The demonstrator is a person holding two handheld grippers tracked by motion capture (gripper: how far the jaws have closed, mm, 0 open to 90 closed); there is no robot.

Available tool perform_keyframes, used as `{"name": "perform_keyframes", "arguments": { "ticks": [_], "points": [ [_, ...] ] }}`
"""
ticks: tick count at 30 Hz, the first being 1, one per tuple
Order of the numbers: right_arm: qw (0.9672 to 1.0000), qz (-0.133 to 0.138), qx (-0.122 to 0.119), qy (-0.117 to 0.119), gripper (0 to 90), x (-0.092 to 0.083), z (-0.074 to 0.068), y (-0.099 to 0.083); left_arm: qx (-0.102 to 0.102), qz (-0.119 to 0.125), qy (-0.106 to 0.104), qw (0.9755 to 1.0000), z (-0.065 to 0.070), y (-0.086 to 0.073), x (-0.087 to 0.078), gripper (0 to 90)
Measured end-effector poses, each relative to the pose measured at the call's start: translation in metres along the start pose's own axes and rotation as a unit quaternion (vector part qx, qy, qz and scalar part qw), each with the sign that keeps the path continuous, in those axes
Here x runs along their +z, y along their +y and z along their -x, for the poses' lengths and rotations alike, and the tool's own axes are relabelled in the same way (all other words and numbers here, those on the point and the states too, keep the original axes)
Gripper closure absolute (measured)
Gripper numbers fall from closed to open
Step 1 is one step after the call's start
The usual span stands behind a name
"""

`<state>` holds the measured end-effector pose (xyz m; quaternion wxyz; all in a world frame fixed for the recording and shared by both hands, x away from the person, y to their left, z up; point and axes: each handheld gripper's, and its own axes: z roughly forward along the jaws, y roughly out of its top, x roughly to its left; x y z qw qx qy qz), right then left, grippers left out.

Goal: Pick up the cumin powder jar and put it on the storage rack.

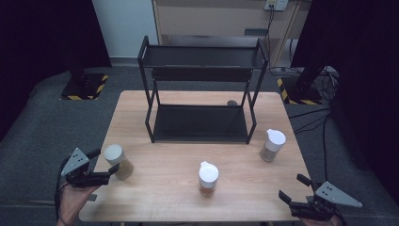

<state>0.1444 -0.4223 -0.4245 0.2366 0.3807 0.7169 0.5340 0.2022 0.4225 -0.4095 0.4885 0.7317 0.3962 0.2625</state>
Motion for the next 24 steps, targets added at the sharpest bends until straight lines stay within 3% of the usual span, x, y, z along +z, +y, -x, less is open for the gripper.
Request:
{"name": "perform_keyframes", "arguments": {
  "ticks": [15, 21, 24],
  "points": [
    [1.0, 0.0, 0.0, 0.001, 5.6, 0.0, 0.001, 0.0, -0.004, 0.005, -0.016, 0.9999, -0.01, -0.002, 0.022, 10.1],
    [1.0, -0.001, 0.001, 0.002, 5.7, 0.001, 0.001, 0.0, -0.001, 0.011, -0.021, 0.9997, -0.013, -0.006, 0.028, 18.2],
    [1.0, -0.001, 0.001, 0.001, 5.7, 0.0, 0.001, 0.0, 0.0, 0.021, -0.026, 0.9994, -0.014, -0.012, 0.03, 28.1]
  ]
}}
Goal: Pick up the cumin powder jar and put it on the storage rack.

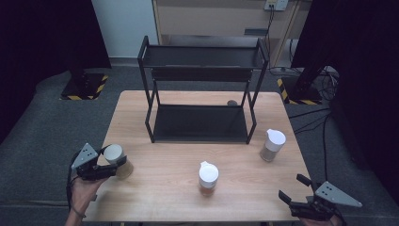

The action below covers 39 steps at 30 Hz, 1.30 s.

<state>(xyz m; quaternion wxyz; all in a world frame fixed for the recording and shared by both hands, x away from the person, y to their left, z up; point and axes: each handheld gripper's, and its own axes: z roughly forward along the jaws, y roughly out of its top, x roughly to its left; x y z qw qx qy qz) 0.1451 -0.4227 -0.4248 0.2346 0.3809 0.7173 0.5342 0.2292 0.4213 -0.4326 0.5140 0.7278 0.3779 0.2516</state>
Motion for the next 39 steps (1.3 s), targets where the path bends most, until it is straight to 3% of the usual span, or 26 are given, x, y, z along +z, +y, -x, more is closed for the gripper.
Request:
{"name": "perform_keyframes", "arguments": {
  "ticks": [3, 10, 22, 39],
  "points": [
    [1.0, -0.001, 0.0, 0.0, 5.8, 0.0, 0.0, 0.0, -0.003, 0.007, -0.002, 1.0, -0.001, -0.004, 0.0, 32.5],
    [1.0, -0.001, 0.001, 0.0, 5.8, 0.0, 0.0, 0.0, -0.001, 0.01, 0.001, 0.9999, 0.001, -0.005, -0.001, 32.8],
    [1.0, -0.001, 0.0, 0.0, 5.8, 0.0, 0.0, 0.0, 0.001, 0.009, -0.017, 0.9998, 0.005, 0.0, 0.003, 32.9],
    [1.0, 0.001, -0.001, 0.001, 5.8, 0.0, 0.0, 0.0, 0.027, 0.021, -0.061, 0.9976, 0.015, 0.031, 0.023, 32.9]
  ]
}}
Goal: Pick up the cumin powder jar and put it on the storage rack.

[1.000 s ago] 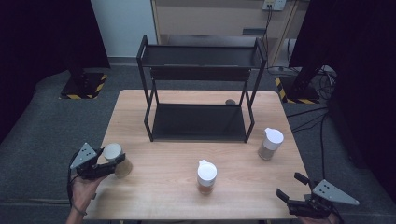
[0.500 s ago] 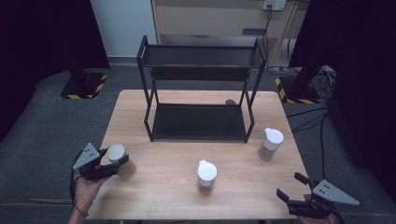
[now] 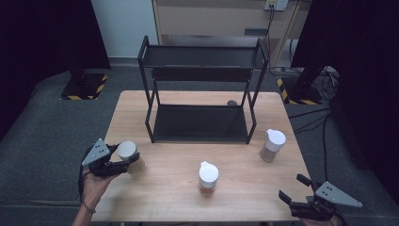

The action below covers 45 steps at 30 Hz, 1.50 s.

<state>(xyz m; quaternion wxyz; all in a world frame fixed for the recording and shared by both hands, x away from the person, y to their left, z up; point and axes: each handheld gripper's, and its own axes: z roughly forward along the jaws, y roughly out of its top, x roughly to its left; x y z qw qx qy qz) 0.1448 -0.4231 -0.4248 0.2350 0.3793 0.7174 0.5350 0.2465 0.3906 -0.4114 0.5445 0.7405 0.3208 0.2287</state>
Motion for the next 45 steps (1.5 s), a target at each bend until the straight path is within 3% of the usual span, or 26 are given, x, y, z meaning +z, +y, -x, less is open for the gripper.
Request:
{"name": "perform_keyframes", "arguments": {
  "ticks": [14, 29, 38, 45],
  "points": [
    [1.0, 0.0, 0.001, 0.001, 5.8, 0.0, 0.001, 0.0, 0.021, -0.001, -0.035, 0.9992, 0.001, 0.025, 0.028, 32.9],
    [1.0, 0.002, 0.004, 0.003, 5.9, 0.0, 0.002, -0.001, 0.037, -0.004, -0.072, 0.9967, 0.006, 0.049, 0.068, 32.9],
    [1.0, 0.003, 0.005, 0.004, 5.9, 0.0, 0.002, -0.001, 0.035, -0.003, -0.079, 0.9962, 0.008, 0.06, 0.087, 32.9],
    [1.0, 0.003, 0.006, 0.005, 5.9, 0.0, 0.003, -0.001, 0.02, 0.004, -0.08, 0.9966, 0.006, 0.067, 0.106, 32.9]
  ]
}}
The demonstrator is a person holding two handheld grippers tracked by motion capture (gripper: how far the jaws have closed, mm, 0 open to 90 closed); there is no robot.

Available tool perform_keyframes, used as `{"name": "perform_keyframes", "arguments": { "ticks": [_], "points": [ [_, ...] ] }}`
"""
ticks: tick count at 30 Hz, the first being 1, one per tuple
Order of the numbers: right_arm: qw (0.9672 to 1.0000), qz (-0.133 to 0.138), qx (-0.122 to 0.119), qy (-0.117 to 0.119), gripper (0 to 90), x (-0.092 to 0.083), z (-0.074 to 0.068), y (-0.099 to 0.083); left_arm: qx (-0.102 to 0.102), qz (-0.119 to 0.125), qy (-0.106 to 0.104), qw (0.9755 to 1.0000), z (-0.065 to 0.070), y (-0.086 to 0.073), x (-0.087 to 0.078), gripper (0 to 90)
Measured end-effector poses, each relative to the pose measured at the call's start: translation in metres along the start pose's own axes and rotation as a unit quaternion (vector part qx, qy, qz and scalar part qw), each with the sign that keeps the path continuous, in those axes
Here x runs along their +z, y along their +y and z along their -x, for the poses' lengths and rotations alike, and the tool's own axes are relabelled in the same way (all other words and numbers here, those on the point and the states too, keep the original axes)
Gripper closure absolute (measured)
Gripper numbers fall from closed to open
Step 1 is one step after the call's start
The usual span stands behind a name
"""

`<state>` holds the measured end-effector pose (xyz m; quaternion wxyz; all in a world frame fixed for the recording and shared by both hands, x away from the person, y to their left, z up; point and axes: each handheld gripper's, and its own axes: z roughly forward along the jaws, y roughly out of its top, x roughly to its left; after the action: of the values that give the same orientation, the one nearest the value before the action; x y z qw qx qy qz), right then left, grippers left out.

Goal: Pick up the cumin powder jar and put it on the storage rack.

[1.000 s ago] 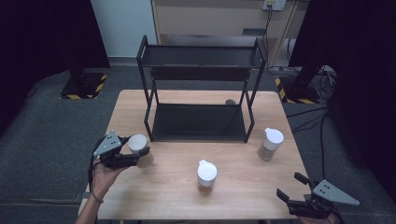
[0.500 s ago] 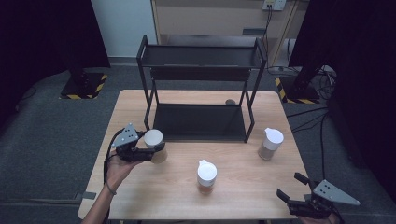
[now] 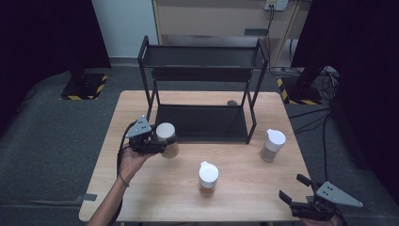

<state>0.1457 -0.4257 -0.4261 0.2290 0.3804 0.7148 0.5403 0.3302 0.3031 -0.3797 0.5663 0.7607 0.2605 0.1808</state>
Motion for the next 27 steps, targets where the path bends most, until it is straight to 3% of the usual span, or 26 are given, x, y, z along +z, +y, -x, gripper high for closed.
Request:
{"name": "perform_keyframes", "arguments": {
  "ticks": [5, 27],
  "points": [
    [1.0, 0.001, 0.0, 0.001, 5.9, 0.0, 0.0, 0.0, -0.001, 0.001, 0.004, 1.0, -0.003, 0.003, 0.008, 32.9],
    [1.0, 0.001, 0.002, 0.002, 6.0, 0.0, 0.002, -0.001, -0.012, -0.008, 0.072, 0.9973, -0.015, 0.011, 0.052, 32.9]
  ]
}}
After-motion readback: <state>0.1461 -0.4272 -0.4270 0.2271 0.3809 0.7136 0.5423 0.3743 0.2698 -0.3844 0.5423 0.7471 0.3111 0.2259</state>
